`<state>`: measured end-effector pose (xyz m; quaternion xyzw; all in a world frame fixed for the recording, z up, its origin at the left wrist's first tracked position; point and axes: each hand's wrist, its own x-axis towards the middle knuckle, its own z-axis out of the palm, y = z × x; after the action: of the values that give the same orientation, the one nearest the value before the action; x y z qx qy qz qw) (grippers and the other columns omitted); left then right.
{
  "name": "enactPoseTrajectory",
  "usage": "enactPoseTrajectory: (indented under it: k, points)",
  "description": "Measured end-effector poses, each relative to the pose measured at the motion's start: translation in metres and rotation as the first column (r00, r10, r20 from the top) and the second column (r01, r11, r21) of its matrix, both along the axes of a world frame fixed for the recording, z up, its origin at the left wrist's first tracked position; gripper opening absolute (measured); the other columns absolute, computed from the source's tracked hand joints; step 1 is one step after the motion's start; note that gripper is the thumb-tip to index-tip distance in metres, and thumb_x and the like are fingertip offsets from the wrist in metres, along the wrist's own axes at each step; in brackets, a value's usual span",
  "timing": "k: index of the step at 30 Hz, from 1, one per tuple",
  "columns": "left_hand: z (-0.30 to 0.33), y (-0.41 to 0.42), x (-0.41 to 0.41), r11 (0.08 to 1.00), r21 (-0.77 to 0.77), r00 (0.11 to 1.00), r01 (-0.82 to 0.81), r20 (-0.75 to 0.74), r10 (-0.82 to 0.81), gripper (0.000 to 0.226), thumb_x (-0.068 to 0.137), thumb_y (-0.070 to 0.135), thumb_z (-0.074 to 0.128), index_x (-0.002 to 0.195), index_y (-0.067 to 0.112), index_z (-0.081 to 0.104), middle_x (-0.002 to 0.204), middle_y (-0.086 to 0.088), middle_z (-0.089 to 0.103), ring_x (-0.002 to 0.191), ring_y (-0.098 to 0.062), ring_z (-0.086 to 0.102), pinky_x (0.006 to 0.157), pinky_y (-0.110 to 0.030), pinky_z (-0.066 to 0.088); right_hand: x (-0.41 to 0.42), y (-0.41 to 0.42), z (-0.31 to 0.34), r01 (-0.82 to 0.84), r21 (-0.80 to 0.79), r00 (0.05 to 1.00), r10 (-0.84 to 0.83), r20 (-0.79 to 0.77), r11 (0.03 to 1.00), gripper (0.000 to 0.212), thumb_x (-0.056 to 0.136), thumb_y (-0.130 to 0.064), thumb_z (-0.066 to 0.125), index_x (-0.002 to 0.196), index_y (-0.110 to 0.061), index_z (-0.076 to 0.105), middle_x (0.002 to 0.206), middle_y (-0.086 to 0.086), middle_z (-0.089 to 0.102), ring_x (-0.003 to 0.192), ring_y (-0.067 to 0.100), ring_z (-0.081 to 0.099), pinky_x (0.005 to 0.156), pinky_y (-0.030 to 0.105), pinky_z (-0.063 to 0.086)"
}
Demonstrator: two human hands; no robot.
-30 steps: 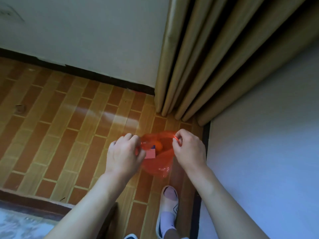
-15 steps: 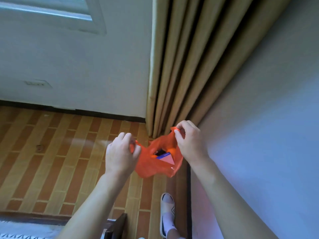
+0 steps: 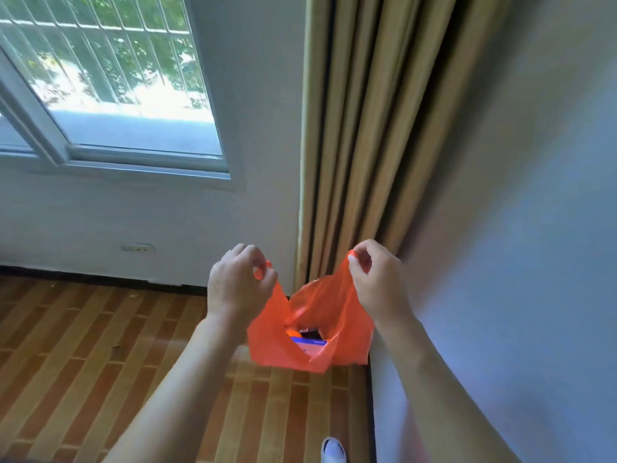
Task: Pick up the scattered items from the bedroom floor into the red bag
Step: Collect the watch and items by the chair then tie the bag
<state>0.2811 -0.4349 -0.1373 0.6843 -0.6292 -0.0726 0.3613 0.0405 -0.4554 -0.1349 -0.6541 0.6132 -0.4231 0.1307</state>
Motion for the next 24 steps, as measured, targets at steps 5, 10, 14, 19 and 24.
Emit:
enactPoseTrajectory:
  k: [5,10,14,19,24]
  points:
    - [0.04,0.006,0.001,0.995,-0.028,0.993,-0.101,-0.063,0.099,0.012,0.078,0.024,0.072,0.073,0.022,0.061,0.078,0.008,0.06,0.075,-0.02,0.06,0.069,-0.035,0.05,0.002,-0.006,0.04,-0.05,0.016,0.999,0.05,0.007,0.999,0.006,0.093,-0.021,0.068,0.088,-0.021,0.066,0.08,-0.01,0.069,0.077,0.012,0.065,0.072,0.036,0.056]
    - [0.06,0.003,0.011,0.978,-0.081,0.976,-0.193,-0.124,0.182,0.011,0.078,0.021,0.074,0.075,0.022,0.064,0.078,0.009,0.063,0.074,-0.014,0.062,0.069,-0.034,0.052,0.019,-0.032,0.062,-0.125,-0.008,0.992,0.125,0.032,0.992,0.008,0.092,-0.022,0.071,0.085,-0.022,0.067,0.074,-0.011,0.068,0.072,0.008,0.065,0.071,0.033,0.055]
    - [0.07,-0.009,0.025,0.953,-0.099,0.954,-0.288,-0.116,0.276,0.01,0.079,0.02,0.074,0.075,0.021,0.064,0.077,0.009,0.063,0.074,-0.013,0.062,0.068,-0.032,0.05,0.031,-0.064,0.072,-0.201,-0.015,0.979,0.202,0.043,0.979,0.007,0.091,-0.025,0.07,0.085,-0.023,0.066,0.073,-0.013,0.068,0.073,0.006,0.066,0.071,0.034,0.057]
    - [0.065,-0.02,0.041,0.915,-0.084,0.916,-0.394,-0.12,0.383,0.01,0.078,0.023,0.072,0.074,0.021,0.064,0.077,0.009,0.063,0.073,-0.014,0.063,0.067,-0.031,0.05,0.051,-0.098,0.073,-0.303,0.012,0.953,0.302,0.035,0.953,0.01,0.091,-0.023,0.071,0.082,-0.022,0.068,0.07,-0.012,0.068,0.07,0.005,0.065,0.068,0.028,0.053]
    - [0.059,-0.017,0.057,0.888,-0.055,0.882,-0.457,-0.159,0.444,0.009,0.075,0.033,0.065,0.074,0.025,0.061,0.076,0.009,0.063,0.072,-0.013,0.064,0.069,-0.037,0.056,0.08,-0.119,0.07,-0.387,0.034,0.921,0.383,0.073,0.922,0.011,0.09,-0.021,0.072,0.08,-0.022,0.067,0.067,-0.012,0.066,0.067,0.004,0.064,0.065,0.024,0.052]
